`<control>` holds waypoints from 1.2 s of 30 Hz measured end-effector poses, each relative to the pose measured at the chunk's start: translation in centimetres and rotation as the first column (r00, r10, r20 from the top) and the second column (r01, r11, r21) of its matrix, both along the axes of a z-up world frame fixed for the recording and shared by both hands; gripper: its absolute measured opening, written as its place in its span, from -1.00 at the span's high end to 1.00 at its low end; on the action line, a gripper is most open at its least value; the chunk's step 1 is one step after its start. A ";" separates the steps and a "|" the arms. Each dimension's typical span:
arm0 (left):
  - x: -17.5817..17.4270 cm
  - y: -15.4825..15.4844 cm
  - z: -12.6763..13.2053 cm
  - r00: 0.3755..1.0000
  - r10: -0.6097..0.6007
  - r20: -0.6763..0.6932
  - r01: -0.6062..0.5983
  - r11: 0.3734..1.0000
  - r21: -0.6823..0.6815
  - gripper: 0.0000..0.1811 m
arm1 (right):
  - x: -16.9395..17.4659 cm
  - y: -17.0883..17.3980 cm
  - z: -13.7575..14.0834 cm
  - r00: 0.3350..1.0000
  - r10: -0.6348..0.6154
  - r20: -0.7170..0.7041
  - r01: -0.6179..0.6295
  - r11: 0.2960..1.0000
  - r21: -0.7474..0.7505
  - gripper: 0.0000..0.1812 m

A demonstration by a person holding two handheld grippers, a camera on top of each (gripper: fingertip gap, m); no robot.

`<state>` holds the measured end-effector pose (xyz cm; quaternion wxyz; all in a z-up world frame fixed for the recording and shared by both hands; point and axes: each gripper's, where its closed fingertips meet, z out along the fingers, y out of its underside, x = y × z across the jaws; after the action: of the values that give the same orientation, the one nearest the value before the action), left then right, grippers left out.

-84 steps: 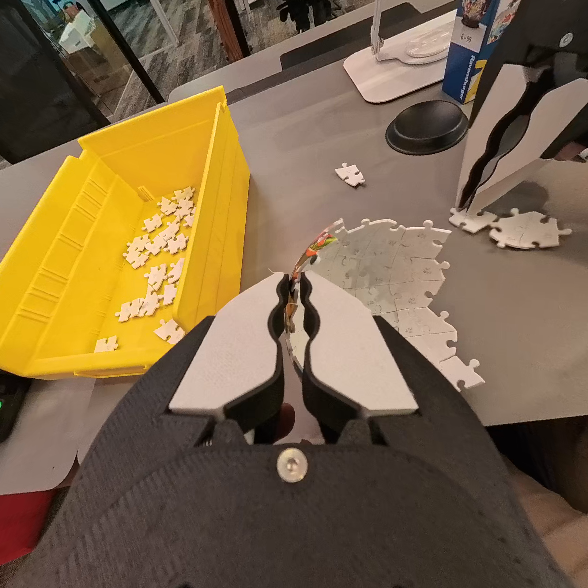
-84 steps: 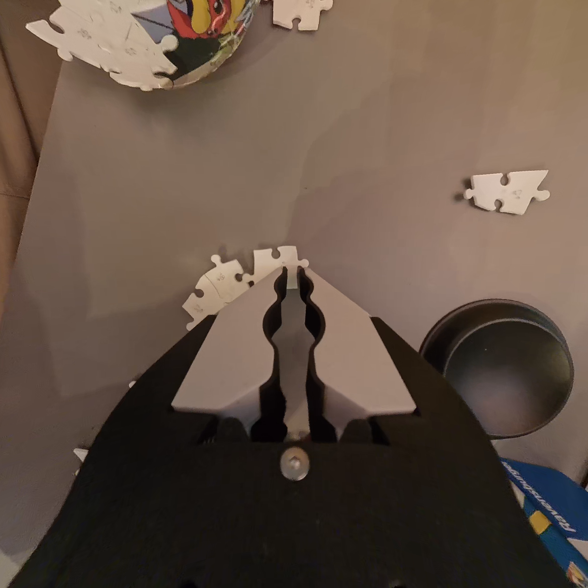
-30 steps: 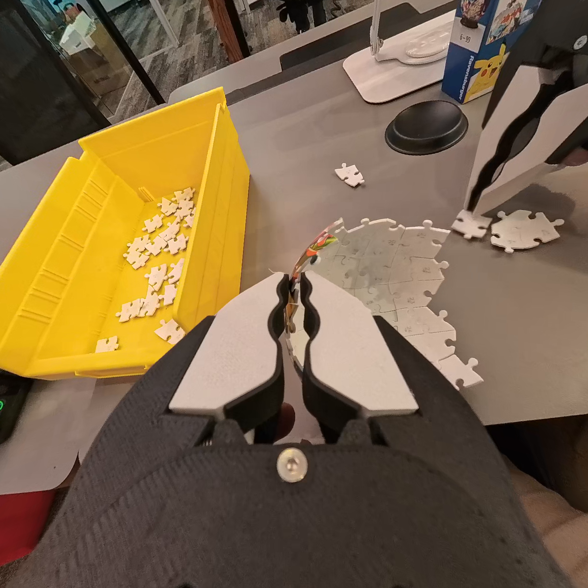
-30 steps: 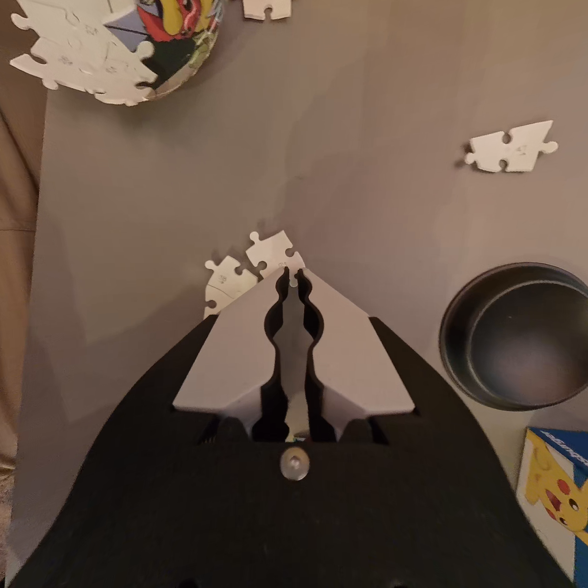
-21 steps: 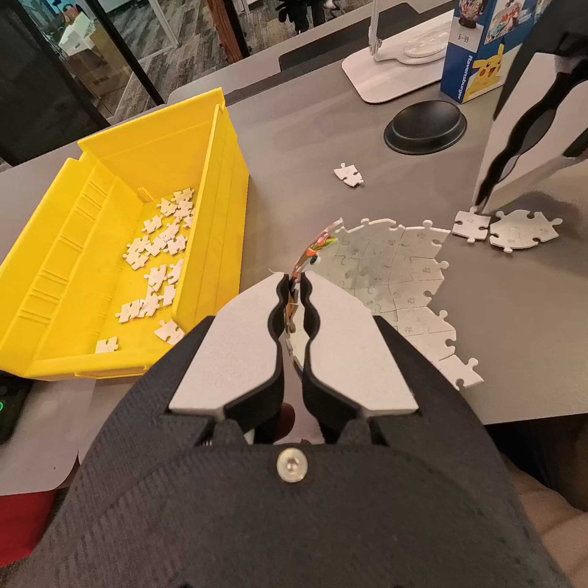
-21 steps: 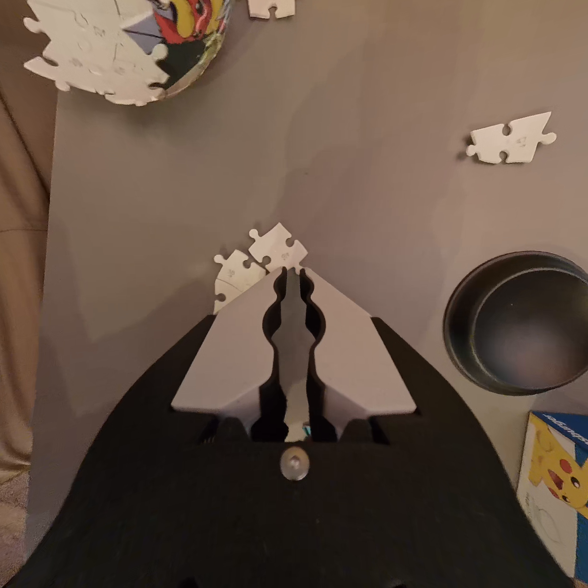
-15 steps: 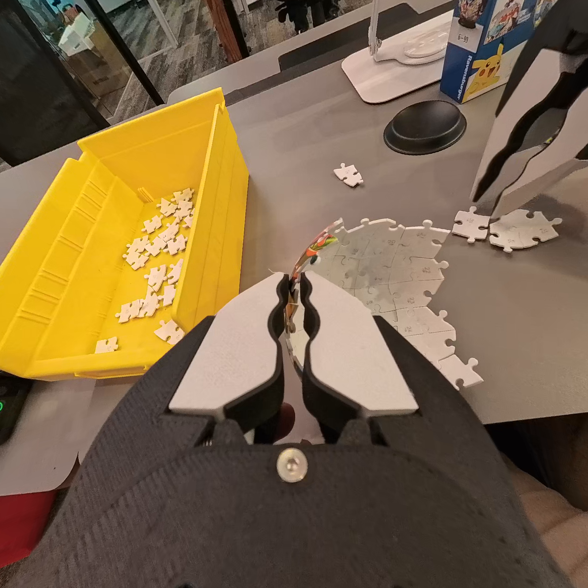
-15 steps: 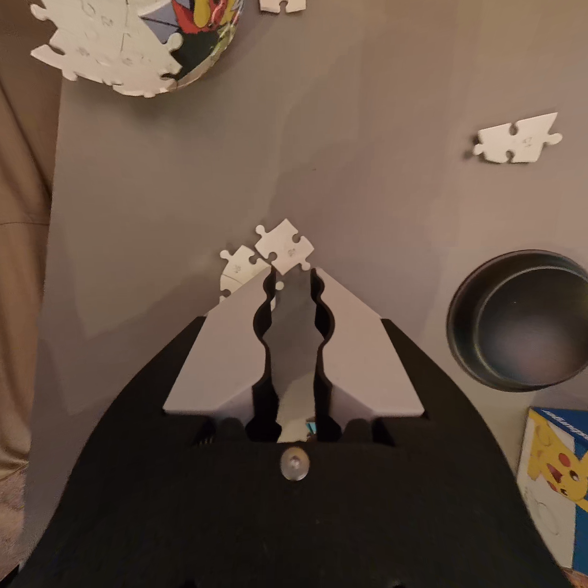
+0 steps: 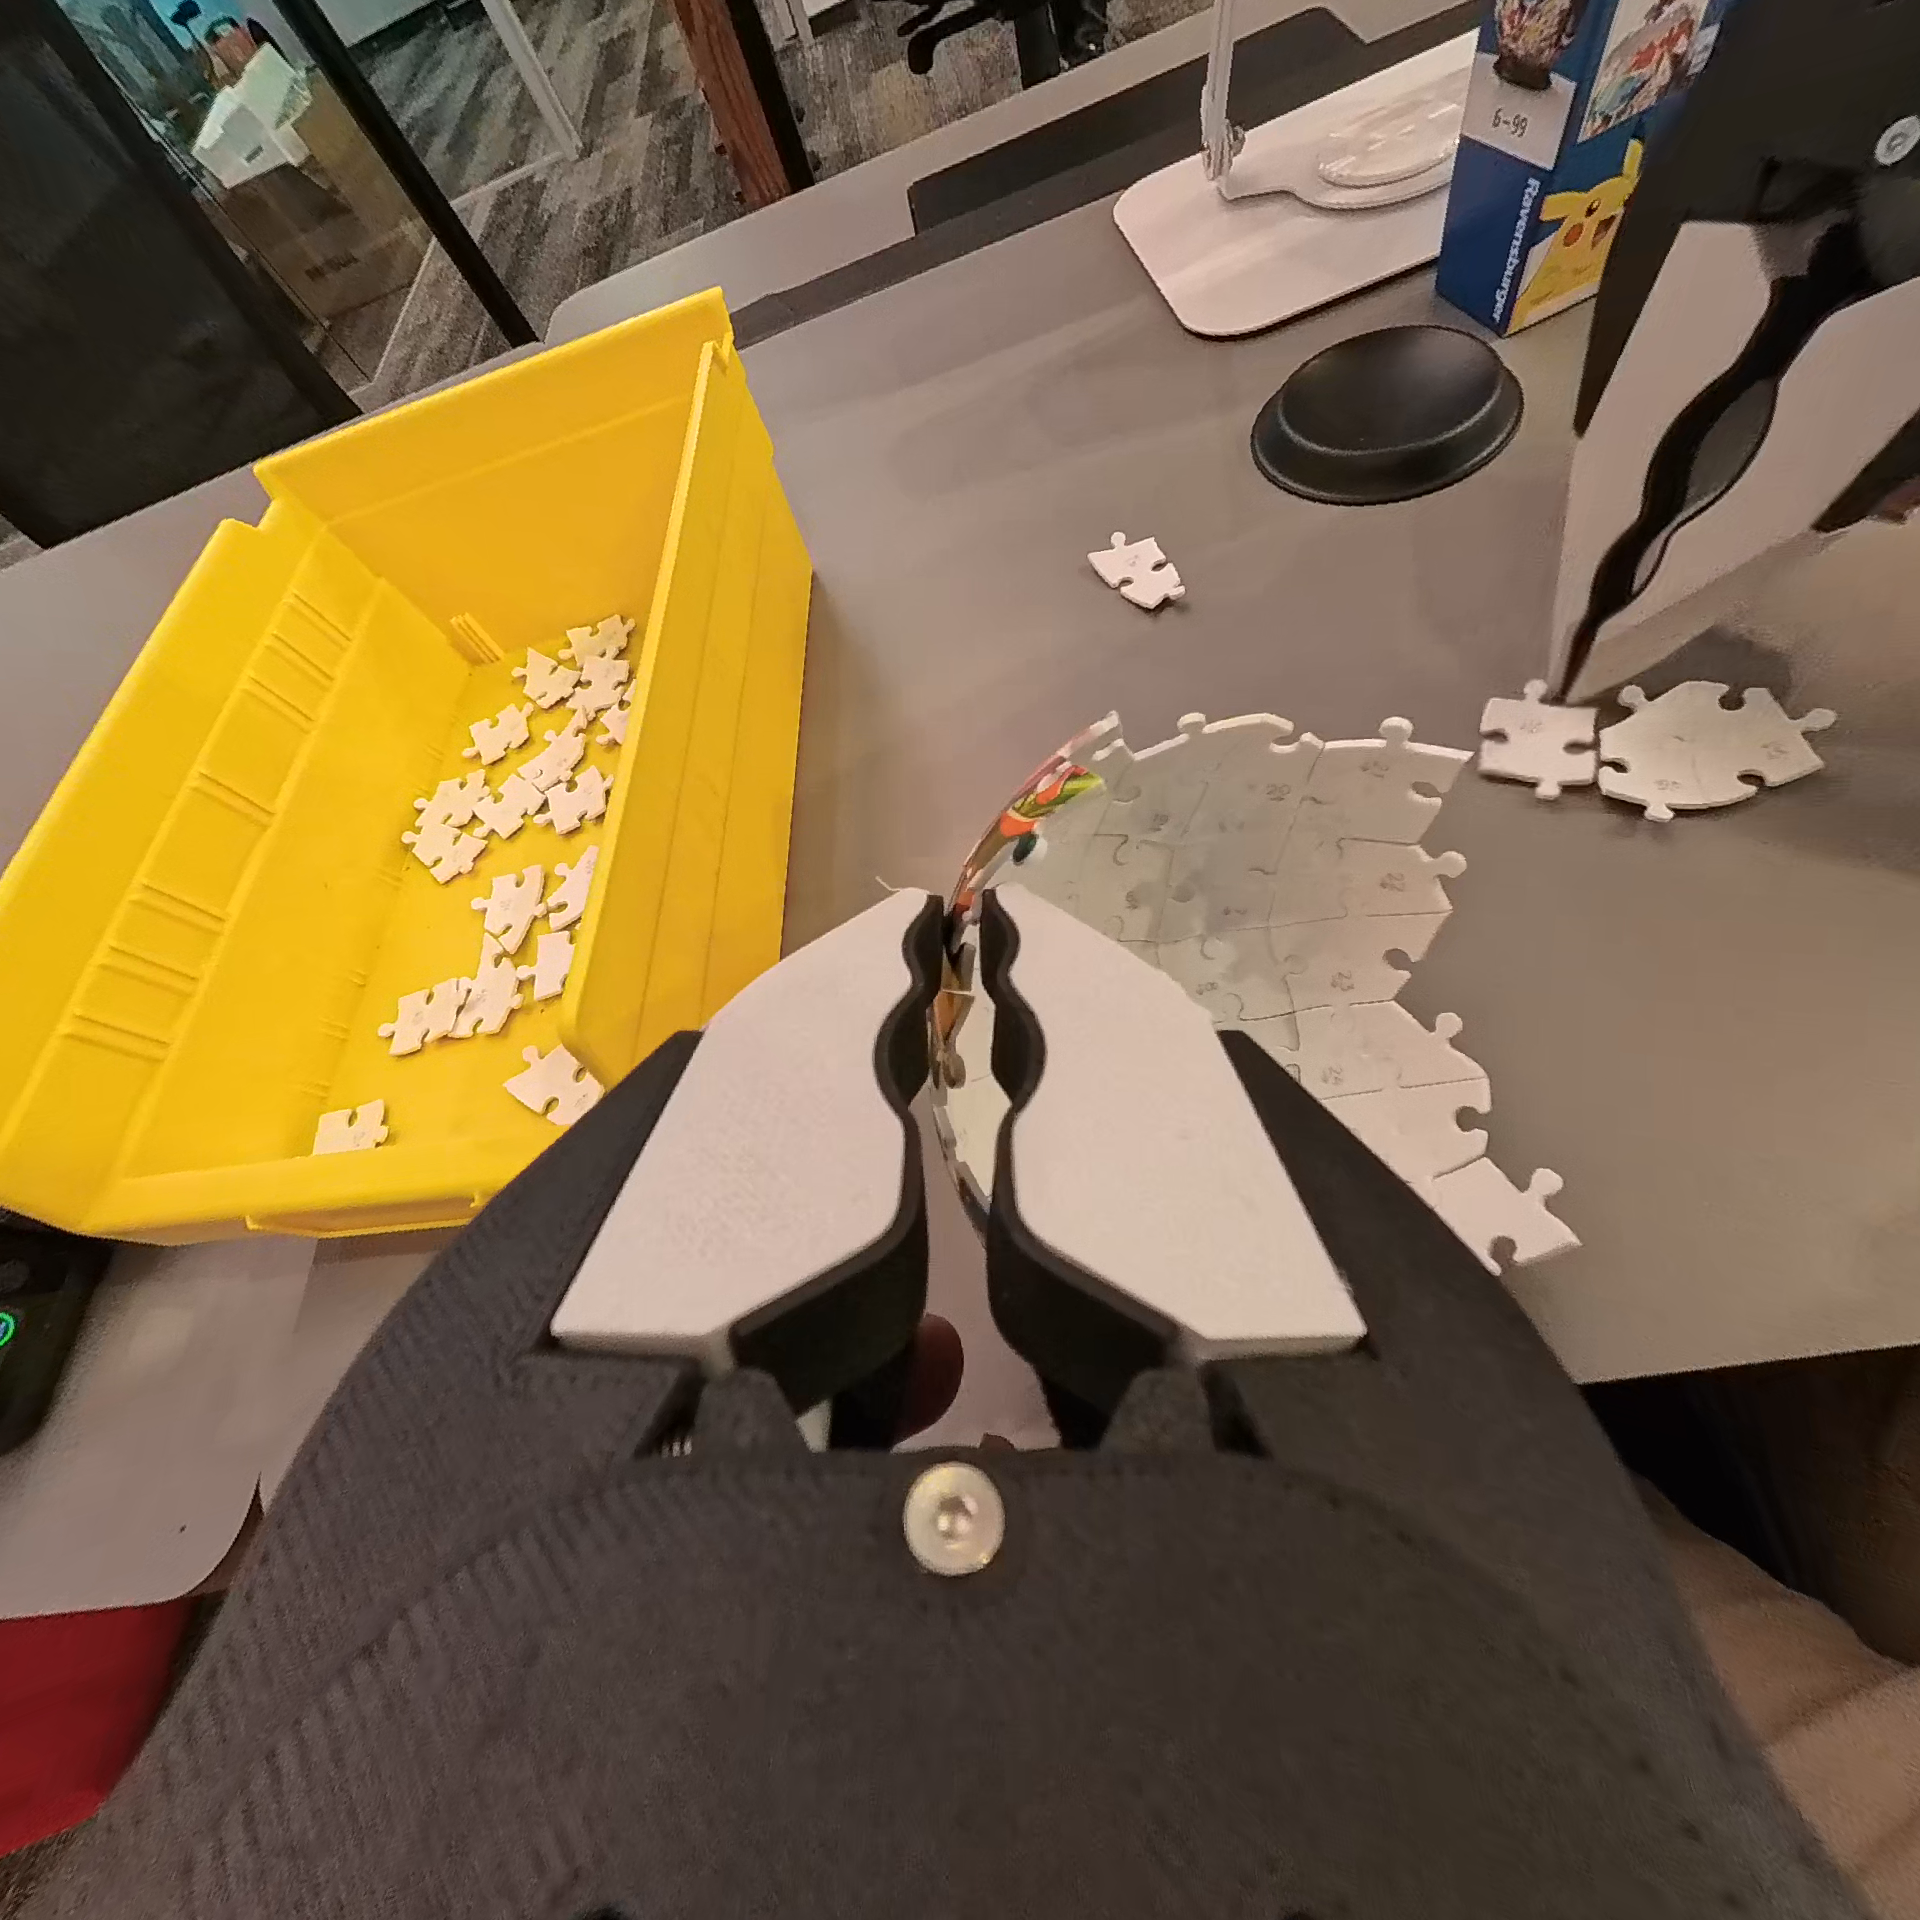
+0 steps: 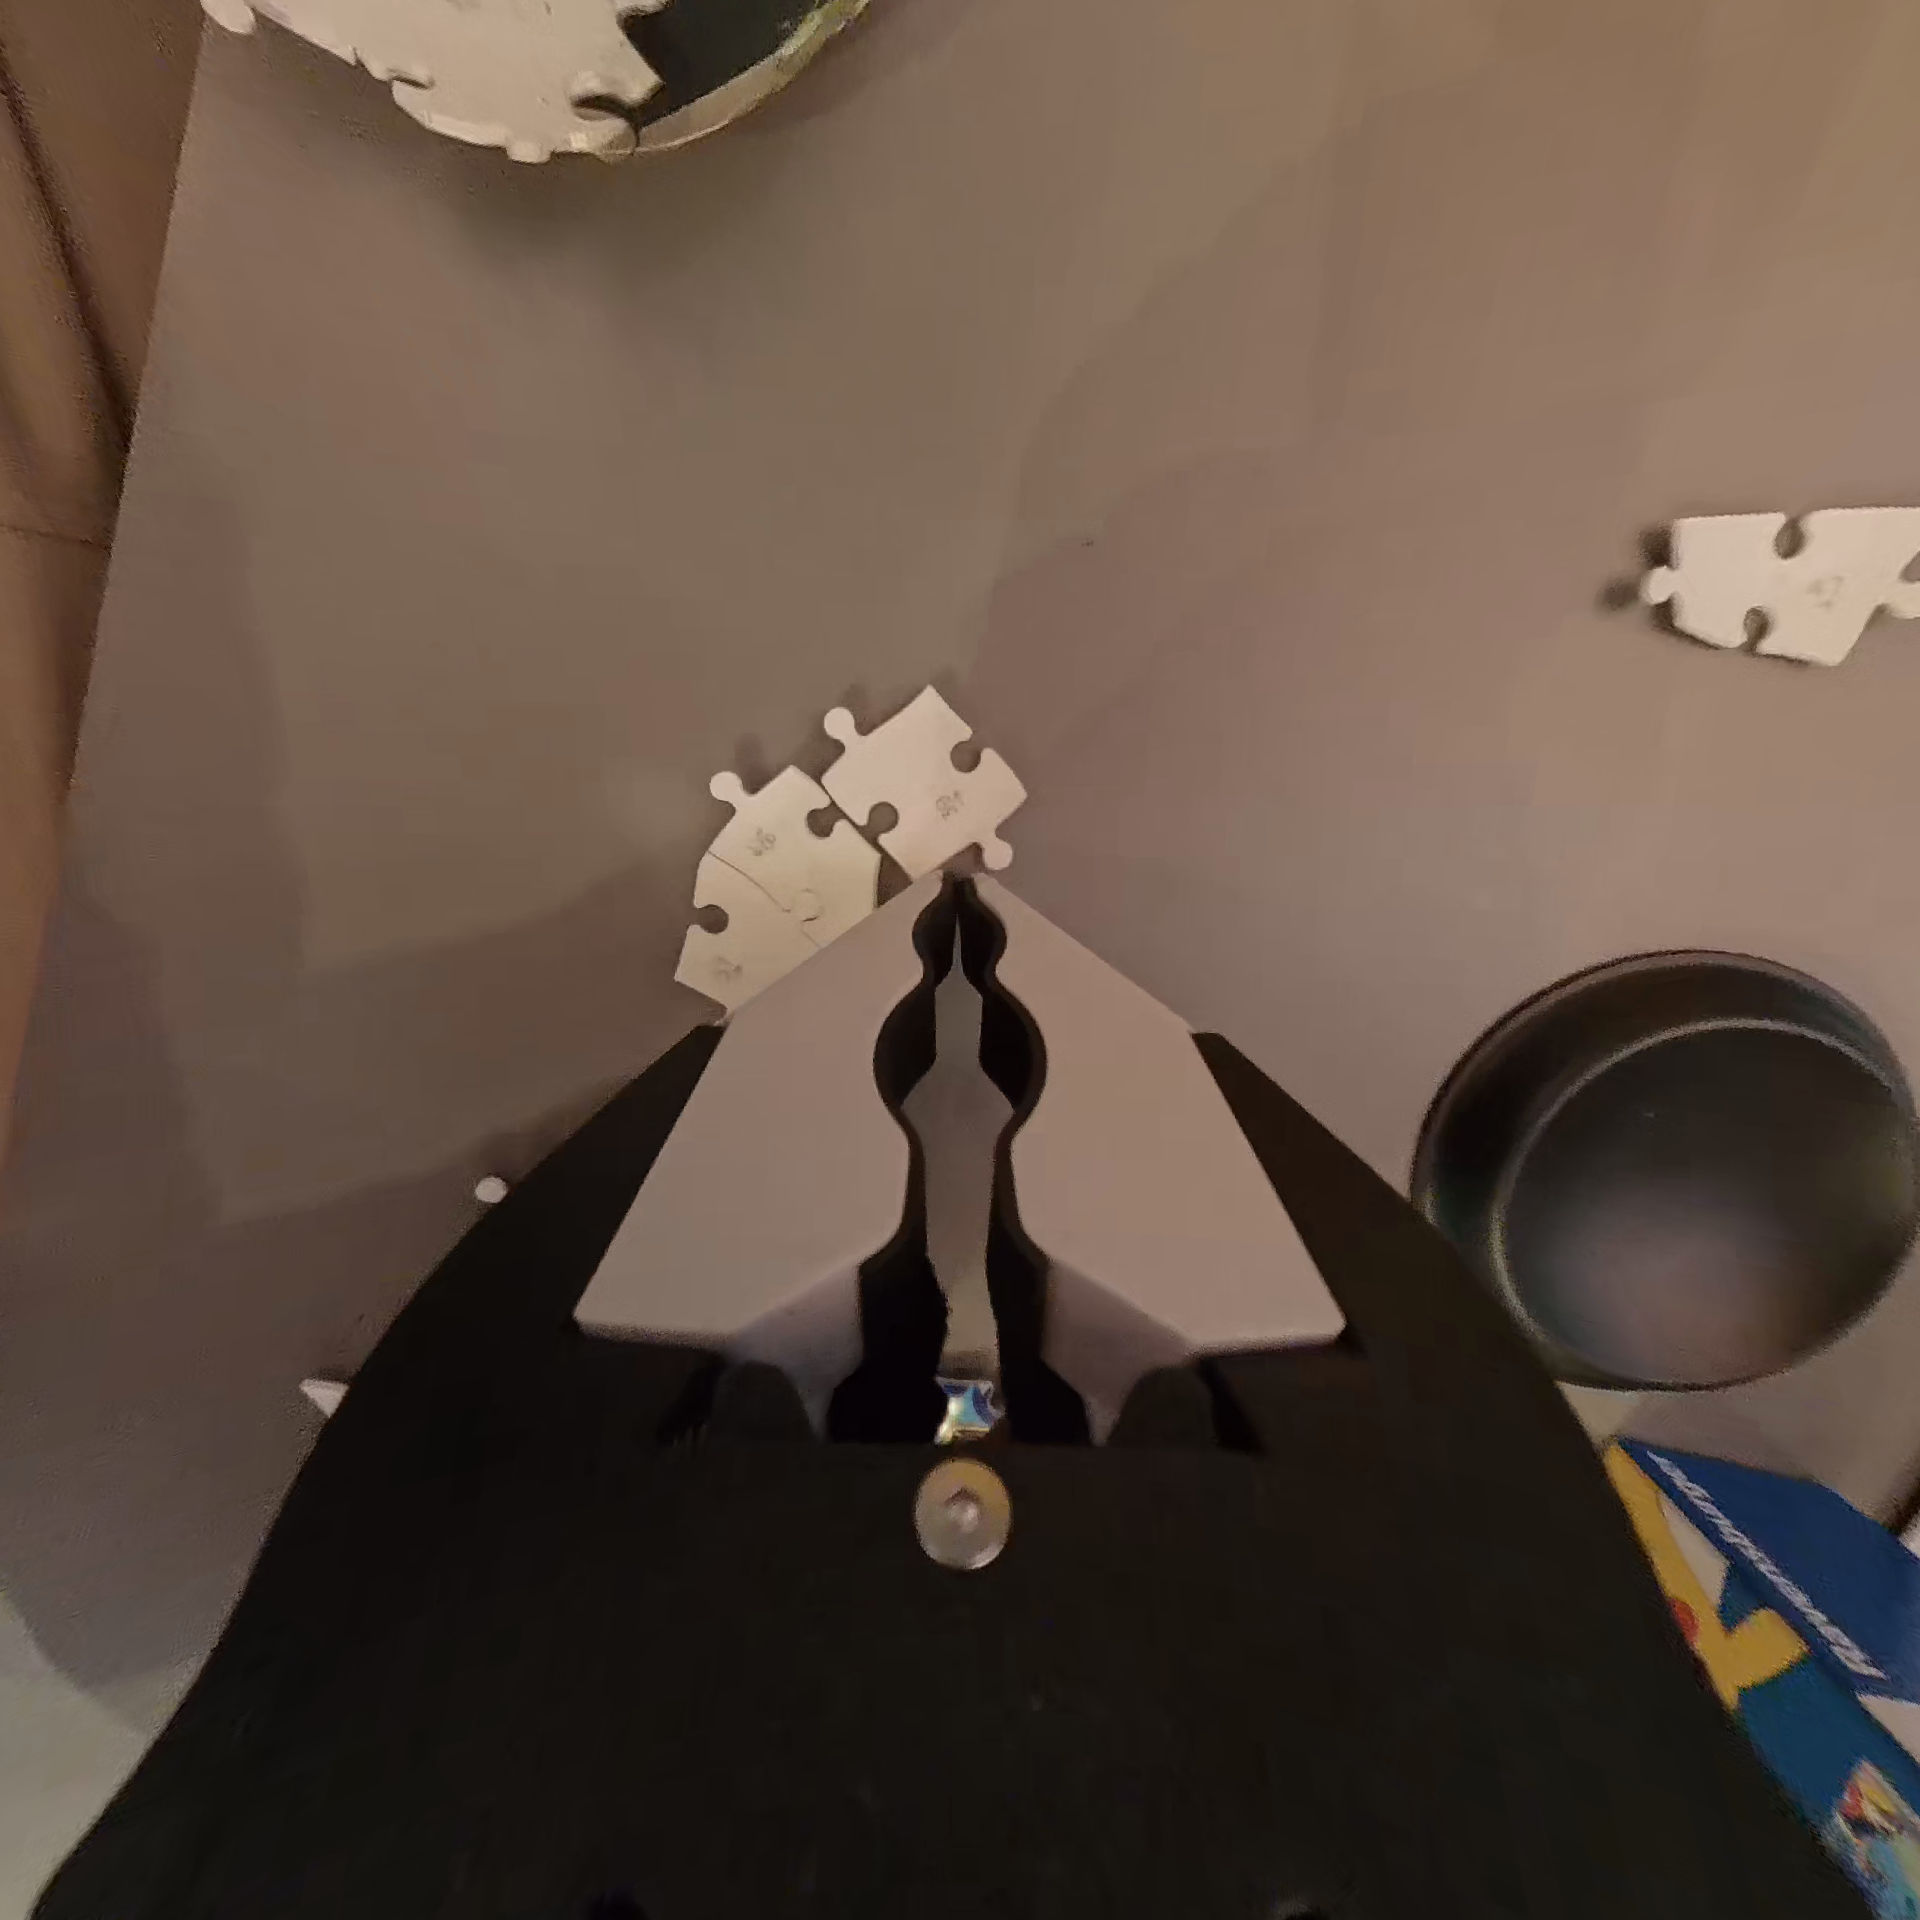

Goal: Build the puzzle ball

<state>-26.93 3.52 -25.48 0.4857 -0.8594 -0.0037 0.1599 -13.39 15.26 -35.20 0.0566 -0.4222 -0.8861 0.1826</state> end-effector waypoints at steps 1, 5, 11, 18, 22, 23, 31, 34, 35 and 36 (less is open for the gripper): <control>0.0 0.0 0.0 1.000 0.000 0.001 0.000 1.000 0.000 0.93 | -0.3 0.1 0.2 1.000 -0.005 -0.015 0.005 1.000 0.010 1.00; 0.0 0.0 0.0 1.000 0.000 0.002 0.000 1.000 0.001 0.93 | -0.6 0.6 0.4 1.000 0.006 -0.030 -0.004 0.997 0.072 0.95; 0.0 -0.1 0.1 1.000 0.000 -0.001 0.000 1.000 0.001 0.93 | -1.1 0.7 0.2 0.991 0.126 -0.046 -0.117 0.980 0.158 0.89; -0.1 -0.1 0.0 1.000 0.002 -0.002 -0.002 1.000 0.000 0.93 | -1.3 0.4 0.1 0.961 0.276 -0.001 -0.269 0.938 0.219 0.91; -0.1 -0.1 0.0 1.000 0.002 0.000 -0.002 1.000 0.000 0.93 | -1.2 0.2 0.0 0.955 0.294 0.032 -0.294 0.934 0.205 0.97; -0.1 -0.1 0.0 1.000 0.002 0.000 -0.002 1.000 0.001 0.93 | -1.2 0.1 0.0 0.956 0.290 0.035 -0.291 0.937 0.196 0.97; -0.2 -0.1 0.1 1.000 0.004 0.010 -0.004 1.000 0.005 0.93 | -0.6 -0.4 1.2 0.992 0.116 0.057 -0.123 0.982 0.143 0.98; -0.2 -0.1 0.1 1.000 0.004 0.012 -0.004 1.000 0.007 0.93 | -0.2 -0.8 1.9 0.998 -0.013 0.064 0.005 0.994 0.110 0.98; -0.2 -0.1 0.1 1.000 0.004 0.013 -0.004 1.000 0.008 0.93 | -0.1 -0.9 2.0 0.996 -0.060 0.067 0.052 0.993 0.105 0.98; -0.2 -0.1 0.1 1.000 0.003 0.015 -0.003 1.000 0.008 0.93 | 0.2 -1.0 1.9 0.992 -0.100 0.077 0.092 0.991 0.102 0.99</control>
<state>-27.17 3.40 -25.36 0.4889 -0.8586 -0.0094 0.1542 -13.23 14.27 -33.29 0.0499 -0.4683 -0.8742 0.1185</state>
